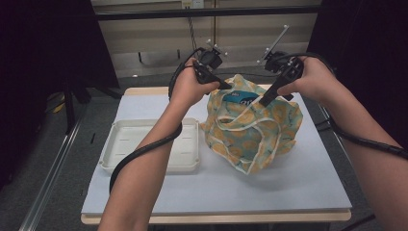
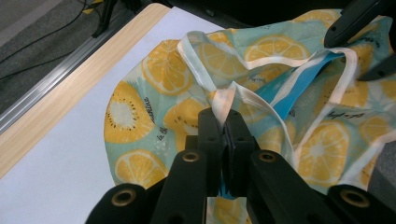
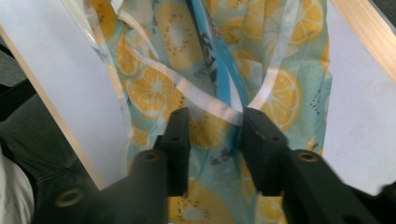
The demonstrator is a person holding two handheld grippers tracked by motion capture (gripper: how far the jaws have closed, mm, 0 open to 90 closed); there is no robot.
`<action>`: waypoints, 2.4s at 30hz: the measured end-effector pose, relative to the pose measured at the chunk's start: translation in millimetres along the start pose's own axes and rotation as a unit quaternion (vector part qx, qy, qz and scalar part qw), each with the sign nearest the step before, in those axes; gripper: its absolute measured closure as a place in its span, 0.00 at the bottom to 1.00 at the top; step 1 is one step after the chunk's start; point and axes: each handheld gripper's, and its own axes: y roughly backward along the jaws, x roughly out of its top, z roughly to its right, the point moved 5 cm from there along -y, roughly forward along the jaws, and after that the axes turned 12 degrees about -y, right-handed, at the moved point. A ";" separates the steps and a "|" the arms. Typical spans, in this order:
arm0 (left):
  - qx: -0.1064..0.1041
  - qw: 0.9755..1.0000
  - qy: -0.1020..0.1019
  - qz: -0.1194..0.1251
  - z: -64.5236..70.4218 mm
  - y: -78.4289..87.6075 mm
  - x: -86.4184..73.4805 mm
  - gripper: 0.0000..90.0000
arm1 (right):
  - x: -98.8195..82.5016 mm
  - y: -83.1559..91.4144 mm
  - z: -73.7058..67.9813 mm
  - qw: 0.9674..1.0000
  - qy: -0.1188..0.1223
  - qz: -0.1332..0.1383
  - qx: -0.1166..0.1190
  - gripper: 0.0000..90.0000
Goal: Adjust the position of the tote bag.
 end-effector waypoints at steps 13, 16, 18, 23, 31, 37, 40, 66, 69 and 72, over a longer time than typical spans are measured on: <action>-0.007 1.000 0.004 -0.003 -2.7 -1.8 -6.2 0.98 | 9.1 30.9 18.5 0.998 -0.047 0.039 -0.005 1.00; -0.008 1.000 0.004 -0.002 -2.7 -1.9 -7.9 0.98 | 10.7 33.4 28.3 0.996 -0.061 0.069 -0.004 1.00; -0.008 1.000 0.005 -0.003 -3.1 -2.1 -9.3 0.98 | 10.0 31.4 33.8 0.994 -0.075 0.078 -0.006 1.00; -0.009 1.000 0.006 -0.006 -5.7 -1.5 -15.2 0.98 | 2.6 11.2 44.7 0.994 -0.086 0.060 -0.009 1.00; -0.009 1.000 0.027 -0.014 -11.1 -4.0 -27.9 0.98 | -13.7 -20.6 51.3 0.995 -0.091 0.031 0.008 1.00; -0.016 0.999 0.040 -0.023 -13.5 -7.2 -41.0 0.97 | -27.3 -30.6 58.3 0.995 -0.096 0.021 0.014 1.00; -0.017 0.999 0.042 -0.025 -15.2 -7.7 -46.3 0.97 | -33.0 -34.2 61.4 0.995 -0.101 0.021 0.016 0.99; -0.021 0.997 0.066 -0.023 -6.8 -10.9 -62.1 0.97 | -67.6 -33.5 75.6 0.994 -0.108 0.026 0.013 0.92; -0.021 0.998 0.056 -0.025 -6.2 -9.5 -61.8 0.97 | -69.4 -26.4 74.4 0.994 -0.103 0.029 0.003 0.88; -0.018 0.998 0.062 -0.022 -5.0 -9.7 -61.9 0.97 | -72.0 -18.4 73.9 0.995 -0.096 0.033 0.000 0.87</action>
